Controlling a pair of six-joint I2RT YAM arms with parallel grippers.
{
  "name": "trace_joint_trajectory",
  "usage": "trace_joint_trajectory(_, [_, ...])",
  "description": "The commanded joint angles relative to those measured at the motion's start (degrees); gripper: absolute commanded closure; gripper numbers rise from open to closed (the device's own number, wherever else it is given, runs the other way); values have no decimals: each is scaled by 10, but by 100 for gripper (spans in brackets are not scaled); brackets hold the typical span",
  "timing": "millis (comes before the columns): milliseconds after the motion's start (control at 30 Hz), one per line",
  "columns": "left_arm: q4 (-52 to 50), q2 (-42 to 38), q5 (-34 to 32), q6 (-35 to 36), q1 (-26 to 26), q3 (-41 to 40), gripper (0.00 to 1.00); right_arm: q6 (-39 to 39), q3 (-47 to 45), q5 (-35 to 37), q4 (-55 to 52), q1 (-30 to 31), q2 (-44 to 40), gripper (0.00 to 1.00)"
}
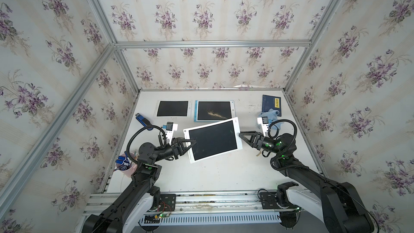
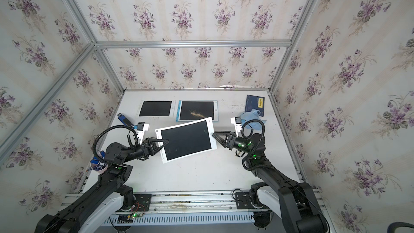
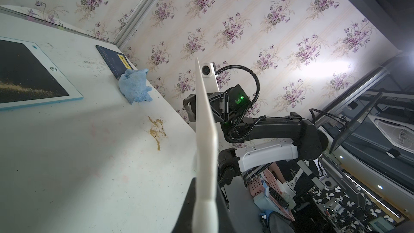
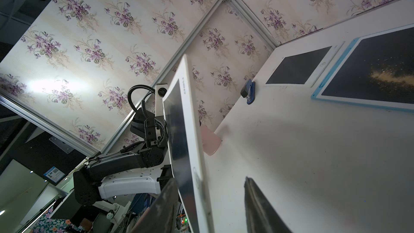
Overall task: Wipe the drawing tablet
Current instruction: Place the drawing tablet at the center of the board.
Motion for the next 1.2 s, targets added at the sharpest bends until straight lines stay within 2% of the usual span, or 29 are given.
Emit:
trace_joint_trajectory(0, [25, -3, 6, 1, 0, 0, 100, 2, 5, -2, 33, 4, 3, 53])
trace_joint_trajectory(433, [20, -2, 0, 4, 0, -2, 100, -13, 14, -2, 19, 25, 7, 67])
trace_joint_trajectory(667, [5, -7, -3, 10, 0, -3, 100, -16, 15, -4, 15, 25, 8, 82])
trace_joint_trajectory(800, [4, -7, -5, 10, 0, -3, 100, -15, 16, -7, 16, 26, 9, 95])
trace_joint_trajectory(867, [2, -7, -6, 12, 0, -3, 95, -17, 16, -8, 14, 27, 9, 100])
trace_joint_trajectory(1000, [-2, -9, -8, 14, 0, -3, 91, -19, 16, -7, 12, 28, 7, 100])
trace_joint_trajectory(1100, [-16, -16, -11, 19, 0, -3, 78, -20, 16, -6, 10, 27, 5, 100])
trace_joint_trajectory(1167, [-28, -23, -15, 25, 0, -3, 64, -20, 16, -5, 9, 27, 2, 100])
